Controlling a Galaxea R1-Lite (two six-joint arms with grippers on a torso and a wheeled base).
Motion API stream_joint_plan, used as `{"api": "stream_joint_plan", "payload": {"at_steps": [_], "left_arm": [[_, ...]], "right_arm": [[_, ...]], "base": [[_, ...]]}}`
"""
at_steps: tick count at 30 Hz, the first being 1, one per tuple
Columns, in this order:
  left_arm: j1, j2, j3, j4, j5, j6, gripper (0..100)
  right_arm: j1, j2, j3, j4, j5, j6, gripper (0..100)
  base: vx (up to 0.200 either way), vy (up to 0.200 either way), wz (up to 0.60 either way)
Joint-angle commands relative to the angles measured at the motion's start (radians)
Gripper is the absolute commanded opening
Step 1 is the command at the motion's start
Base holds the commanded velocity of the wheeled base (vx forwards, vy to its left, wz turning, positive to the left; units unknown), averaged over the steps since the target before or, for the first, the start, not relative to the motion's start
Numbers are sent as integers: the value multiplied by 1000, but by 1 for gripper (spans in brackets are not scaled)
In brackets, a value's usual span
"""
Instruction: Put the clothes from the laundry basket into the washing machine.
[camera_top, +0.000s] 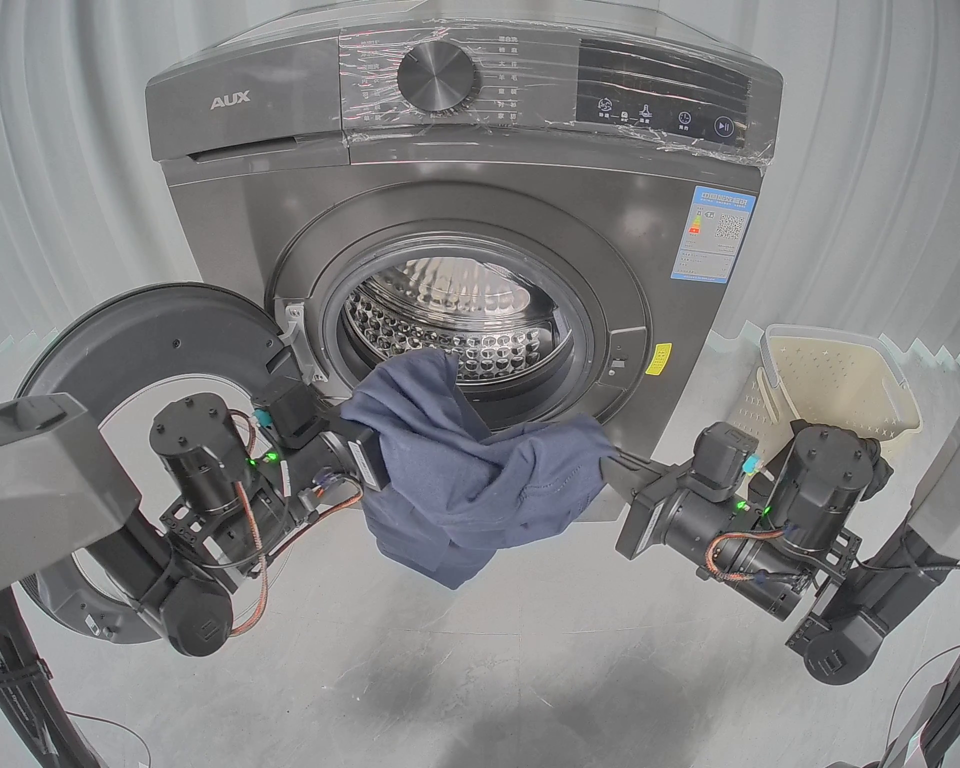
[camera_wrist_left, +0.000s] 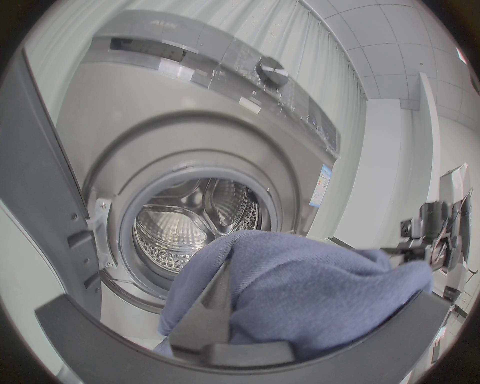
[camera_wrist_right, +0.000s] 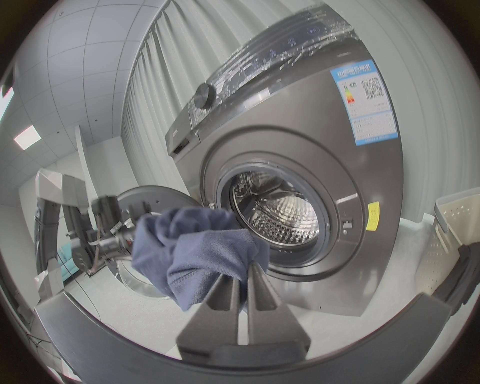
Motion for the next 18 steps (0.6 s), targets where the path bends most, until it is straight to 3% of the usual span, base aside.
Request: {"api": "stream_joint_plan", "payload": {"at_steps": [1, 18], "left_arm": [[-7, -141, 92, 0, -4, -1, 0], [-27, -196, 84, 0, 1, -10, 0]], "right_arm": [[12, 72, -4, -1, 0, -3, 0], [78, 107, -7, -3, -12, -6, 0]], "base": [[0, 0, 0], [0, 0, 0]]}}
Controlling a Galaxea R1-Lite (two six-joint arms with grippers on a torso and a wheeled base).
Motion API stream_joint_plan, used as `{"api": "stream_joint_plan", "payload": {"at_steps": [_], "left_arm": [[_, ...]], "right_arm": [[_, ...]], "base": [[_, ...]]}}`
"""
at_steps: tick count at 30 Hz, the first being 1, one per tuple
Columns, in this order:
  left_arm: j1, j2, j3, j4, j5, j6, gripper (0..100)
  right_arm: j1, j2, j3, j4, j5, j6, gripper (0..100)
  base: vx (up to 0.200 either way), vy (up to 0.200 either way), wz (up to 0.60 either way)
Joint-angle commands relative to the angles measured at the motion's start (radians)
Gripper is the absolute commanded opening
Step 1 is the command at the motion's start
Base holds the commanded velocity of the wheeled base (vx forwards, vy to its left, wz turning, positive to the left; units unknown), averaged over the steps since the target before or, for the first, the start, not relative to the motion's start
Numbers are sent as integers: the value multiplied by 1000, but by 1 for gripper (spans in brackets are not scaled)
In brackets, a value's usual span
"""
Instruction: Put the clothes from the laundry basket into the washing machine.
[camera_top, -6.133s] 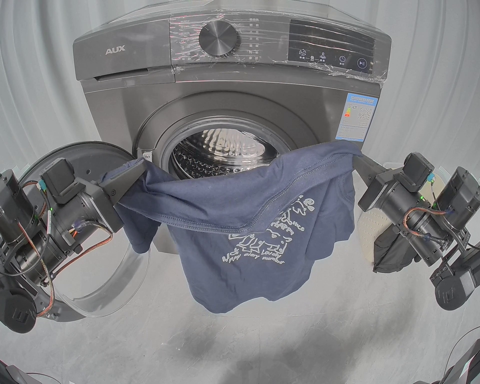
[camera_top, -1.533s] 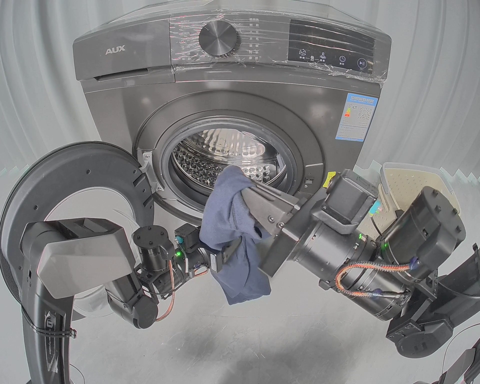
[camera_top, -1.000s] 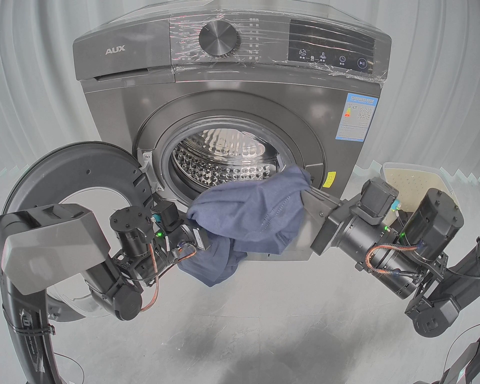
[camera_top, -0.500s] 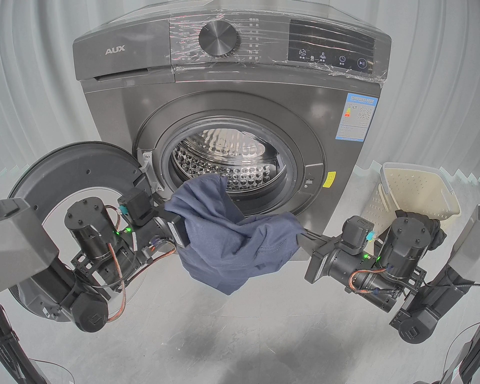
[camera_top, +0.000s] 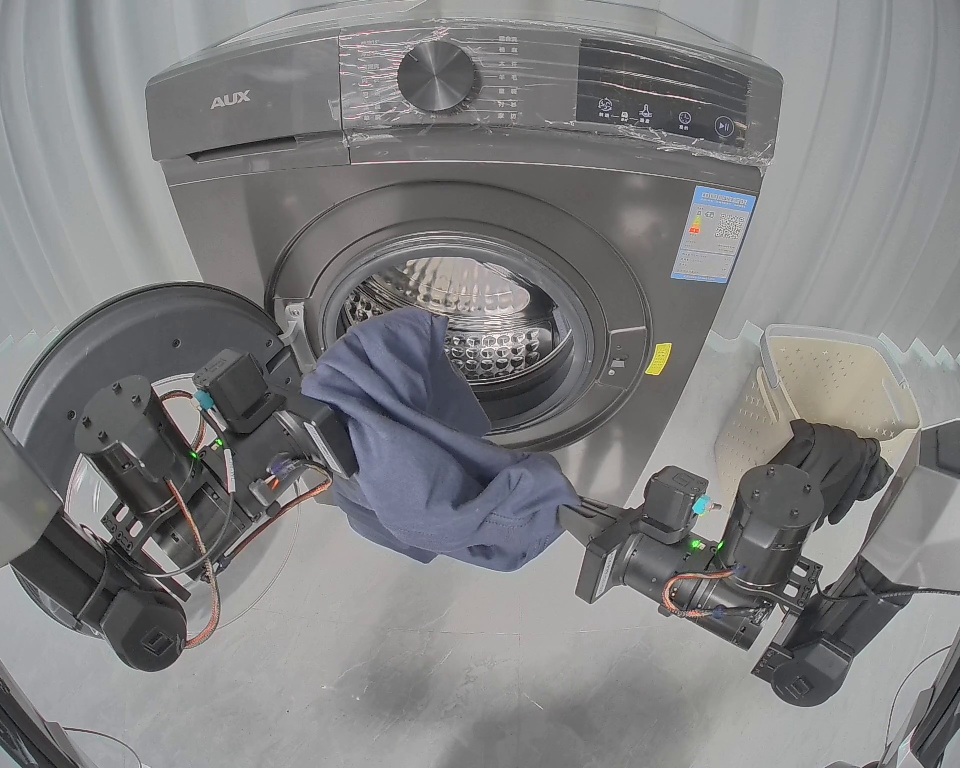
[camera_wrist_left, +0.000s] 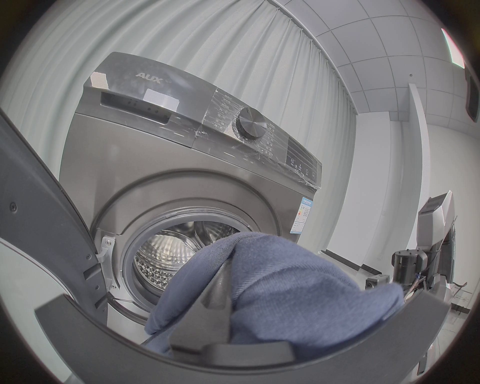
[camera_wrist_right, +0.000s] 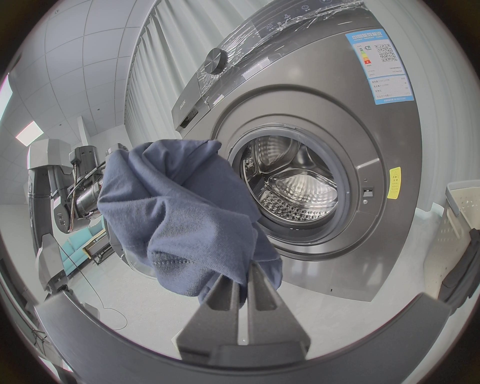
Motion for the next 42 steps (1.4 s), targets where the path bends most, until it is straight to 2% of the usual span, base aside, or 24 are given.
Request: {"api": "stream_joint_plan", "payload": {"at_steps": [1, 2, 4, 8, 13, 15, 17, 19, 21, 28, 37, 42], "left_arm": [[0, -9, -1, 0, 1, -1, 0], [-2, -9, -3, 0, 1, -1, 0], [-2, -10, -3, 0, 1, -1, 0], [0, -29, 0, 0, 3, -3, 0], [0, -40, 10, 0, 4, -7, 0], [0, -47, 14, 0, 9, -15, 0], [5, -49, 17, 0, 10, -19, 0], [15, -46, 22, 0, 12, -22, 0], [18, -47, 37, 0, 15, -24, 0], [9, -40, 91, 0, 16, -16, 0], [6, -20, 112, 0, 30, -13, 0], [5, -18, 129, 0, 39, -1, 0]], "right_arm": [[12, 9, 2, 0, -2, 1, 0], [17, 9, 2, 0, -3, 1, 100], [23, 7, 4, 0, -5, 1, 100], [23, -53, 93, 3, 6, -24, 100], [23, -137, 274, 2, 103, -63, 100], [23, -168, 338, 2, 123, -70, 100], [23, -183, 370, 0, 136, -68, 100], [23, -208, 412, -11, 179, -70, 100], [20, -220, 429, -20, 202, -77, 100], [-2, -229, 390, -32, 205, -80, 100], [-3, -220, 340, -32, 164, -71, 100], [-22, -218, 340, -32, 159, -71, 100]], "base": [[0, 0, 0], [0, 0, 0], [0, 0, 0], [0, 0, 0], [0, 0, 0], [0, 0, 0], [0, 0, 0], [0, 0, 0], [0, 0, 0], [0, 0, 0], [0, 0, 0], [0, 0, 0]]}}
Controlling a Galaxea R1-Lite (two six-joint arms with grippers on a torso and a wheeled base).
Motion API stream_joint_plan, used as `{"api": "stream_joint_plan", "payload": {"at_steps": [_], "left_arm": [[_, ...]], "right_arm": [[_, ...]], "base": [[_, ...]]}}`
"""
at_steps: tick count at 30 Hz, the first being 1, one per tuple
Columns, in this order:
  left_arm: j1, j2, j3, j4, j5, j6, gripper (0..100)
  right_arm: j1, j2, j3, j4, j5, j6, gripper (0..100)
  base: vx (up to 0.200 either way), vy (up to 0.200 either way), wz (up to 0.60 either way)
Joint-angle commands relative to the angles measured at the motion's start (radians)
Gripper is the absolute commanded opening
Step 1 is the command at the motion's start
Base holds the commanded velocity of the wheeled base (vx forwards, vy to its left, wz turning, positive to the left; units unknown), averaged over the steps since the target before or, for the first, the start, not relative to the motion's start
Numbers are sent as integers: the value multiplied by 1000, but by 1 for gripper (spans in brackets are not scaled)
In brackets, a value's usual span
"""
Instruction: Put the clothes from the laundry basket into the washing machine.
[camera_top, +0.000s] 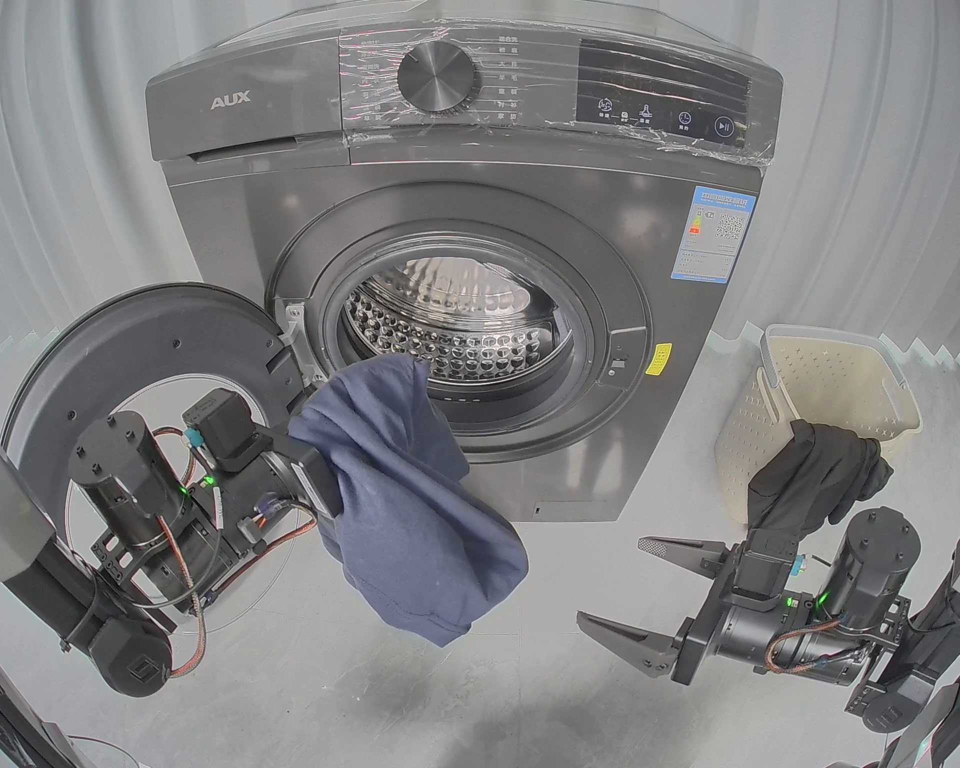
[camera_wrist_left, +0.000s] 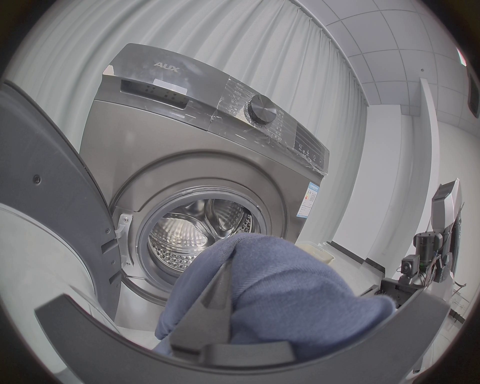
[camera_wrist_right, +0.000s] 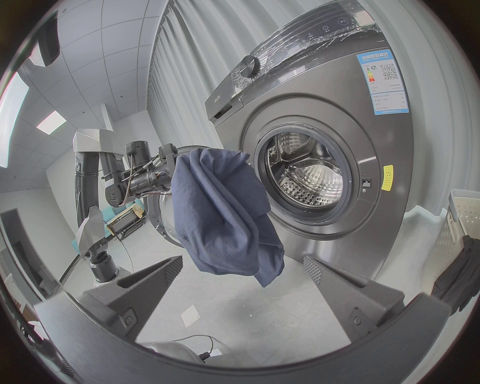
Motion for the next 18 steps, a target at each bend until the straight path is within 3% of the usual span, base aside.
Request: {"api": "stream_joint_plan", "payload": {"at_steps": [1, 5, 9, 10, 11, 13, 15, 18], "left_arm": [[-1, 6, 12, 0, 1, 6, 0], [0, 9, 13, 0, 7, 24, 0], [-20, 6, 13, 0, 38, 44, 0], [-52, 8, 12, 0, 64, 61, 0], [-52, 8, 12, 0, 64, 61, 0], [-99, 9, 10, 0, 108, 64, 0], [-106, 9, 12, 0, 111, 64, 0], [-106, 11, 12, 0, 108, 61, 0]], "right_arm": [[-15, 5, -3, -1, 1, -2, 100], [-50, 5, -3, -1, 2, -2, 100], [-59, 5, 0, -1, 2, -2, 100], [-59, 7, -1, -1, 2, -2, 100], [-59, 7, -1, -1, 2, -2, 100], [-56, 11, -1, -1, 2, -2, 100], [-55, 17, -3, -1, 1, -2, 100], [-56, 17, -1, -1, 2, -2, 100]], "base": [[0, 0, 0], [0, 0, 0], [0, 0, 0], [0, 0, 0], [0, 0, 0], [0, 0, 0], [0, 0, 0], [200, 0, 0]]}}
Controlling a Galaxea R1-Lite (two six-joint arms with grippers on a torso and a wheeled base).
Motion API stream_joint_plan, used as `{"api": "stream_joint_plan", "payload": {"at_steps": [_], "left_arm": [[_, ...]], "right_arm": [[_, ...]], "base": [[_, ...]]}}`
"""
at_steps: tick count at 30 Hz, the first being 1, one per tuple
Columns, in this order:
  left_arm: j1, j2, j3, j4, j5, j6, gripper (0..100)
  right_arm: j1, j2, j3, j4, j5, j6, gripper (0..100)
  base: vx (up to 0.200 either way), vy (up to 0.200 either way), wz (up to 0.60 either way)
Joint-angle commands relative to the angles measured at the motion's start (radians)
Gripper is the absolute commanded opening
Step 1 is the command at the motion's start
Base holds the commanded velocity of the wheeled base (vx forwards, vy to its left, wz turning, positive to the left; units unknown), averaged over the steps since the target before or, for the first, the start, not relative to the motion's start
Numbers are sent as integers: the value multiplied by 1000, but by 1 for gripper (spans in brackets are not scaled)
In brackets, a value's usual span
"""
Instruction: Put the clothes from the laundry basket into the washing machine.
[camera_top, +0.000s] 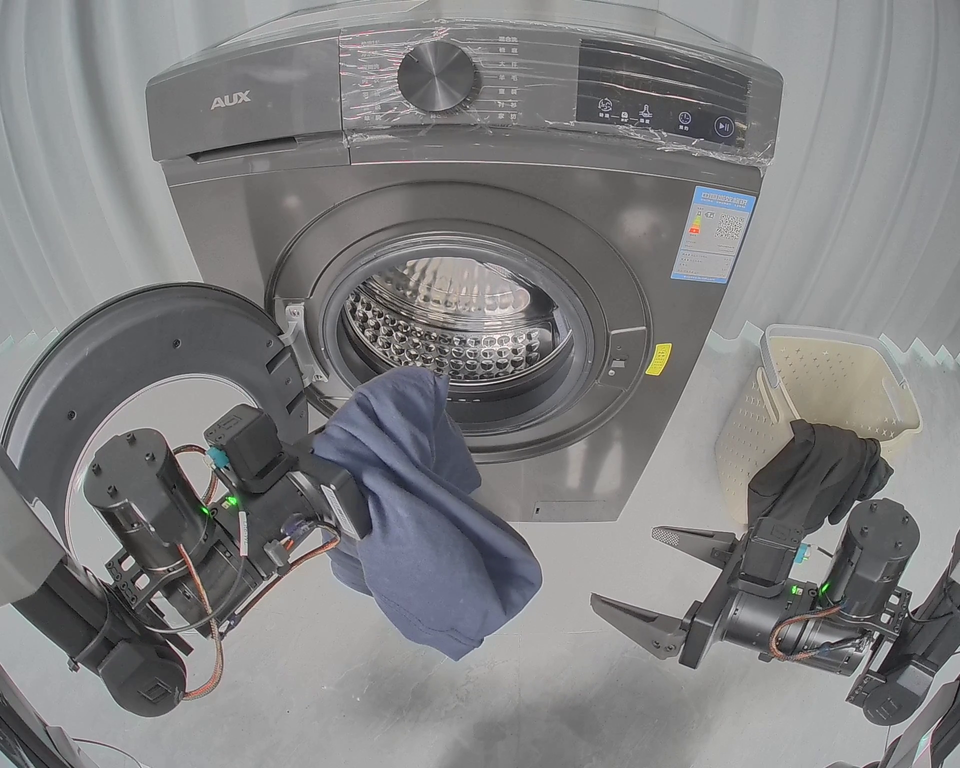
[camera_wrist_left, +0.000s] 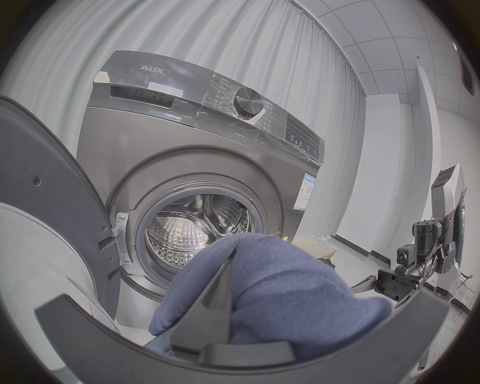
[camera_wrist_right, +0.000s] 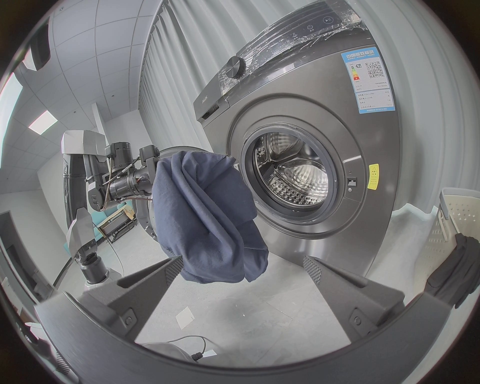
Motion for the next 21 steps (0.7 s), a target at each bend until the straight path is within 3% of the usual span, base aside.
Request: {"api": "stream_joint_plan", "payload": {"at_steps": [1, 18, 21], "left_arm": [[-13, 4, 0, 1, 1, -1, 0], [-41, 50, -3, 0, 6, 7, 0], [-56, 52, -6, 0, 7, 8, 0]], "right_arm": [[1, 8, 1, -1, 1, 0, 100], [22, 7, 11, 1, 4, -2, 100], [33, 7, 13, 2, 4, 0, 100]], "base": [[200, 0, 0], [200, 0, 0], [0, 0, 0]]}}
